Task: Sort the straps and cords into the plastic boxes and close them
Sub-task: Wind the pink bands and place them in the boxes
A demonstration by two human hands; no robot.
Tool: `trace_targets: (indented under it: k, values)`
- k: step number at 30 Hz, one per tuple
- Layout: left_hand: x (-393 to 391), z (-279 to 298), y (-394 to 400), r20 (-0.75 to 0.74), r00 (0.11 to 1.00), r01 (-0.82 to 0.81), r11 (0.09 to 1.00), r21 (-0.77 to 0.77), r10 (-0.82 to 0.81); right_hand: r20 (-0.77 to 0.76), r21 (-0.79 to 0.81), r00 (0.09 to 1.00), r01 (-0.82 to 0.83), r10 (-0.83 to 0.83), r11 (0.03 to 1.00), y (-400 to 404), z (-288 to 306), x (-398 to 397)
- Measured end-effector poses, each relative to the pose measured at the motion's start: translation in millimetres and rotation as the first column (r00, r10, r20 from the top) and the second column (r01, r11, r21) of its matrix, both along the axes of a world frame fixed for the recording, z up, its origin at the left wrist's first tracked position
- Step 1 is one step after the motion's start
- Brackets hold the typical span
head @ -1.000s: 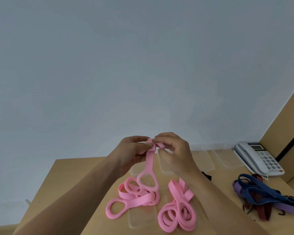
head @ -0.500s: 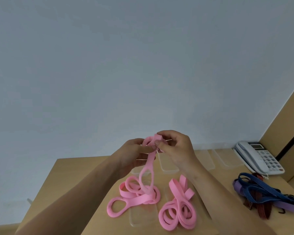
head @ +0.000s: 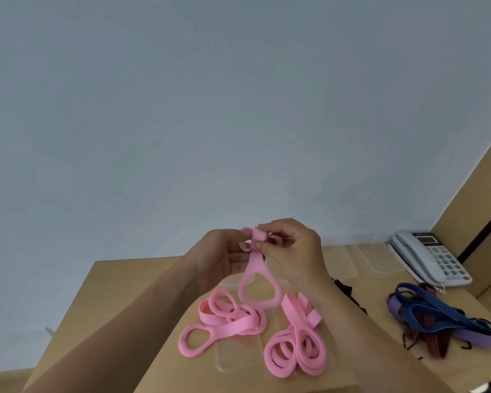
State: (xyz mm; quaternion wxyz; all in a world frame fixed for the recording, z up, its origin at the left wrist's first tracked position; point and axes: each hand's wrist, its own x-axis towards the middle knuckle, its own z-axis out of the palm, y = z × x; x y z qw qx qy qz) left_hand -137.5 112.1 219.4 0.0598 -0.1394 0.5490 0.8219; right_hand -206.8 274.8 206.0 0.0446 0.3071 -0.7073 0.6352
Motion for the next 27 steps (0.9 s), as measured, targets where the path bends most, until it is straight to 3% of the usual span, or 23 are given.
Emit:
trace_targets:
  k: [4,11,15,18,21,27]
  values:
    - [1.6,-0.5,0.1,0.041,0.998,-0.043,0.996,0.083,0.040,-0.035,0.072,0.999,0.005,-0.003,0.997,-0.4,-3.1,2.1]
    - [5.9,-8.8,-2.1,0.016,0.998,-0.067,0.998,0.017,0.067,0.005,0.200,0.994,-0.111,0.112,0.973,4.9,-1.2,8.0]
    - [6.4,-13.0,-2.7,0.012,0.995,-0.096,0.995,-0.006,0.096,0.038,0.147,0.996,-0.085,0.080,0.985,4.8,-4.1,9.3]
    - [6.7,-10.8,-0.8,-0.013,0.992,-0.122,0.992,-0.044,0.122,0.181,0.176,0.983,-0.035,0.003,0.984,4.0,-5.8,5.8]
    - [7.0,-9.9,-1.6,-0.045,0.990,-0.140,0.988,-0.070,0.137,0.243,0.287,0.967,-0.144,0.073,0.947,5.7,-5.2,3.1]
    - [11.3,-15.7,-2.6,-0.074,0.996,-0.058,0.989,-0.134,0.049,0.233,0.174,0.972,-0.085,0.043,0.981,7.4,-4.3,7.0]
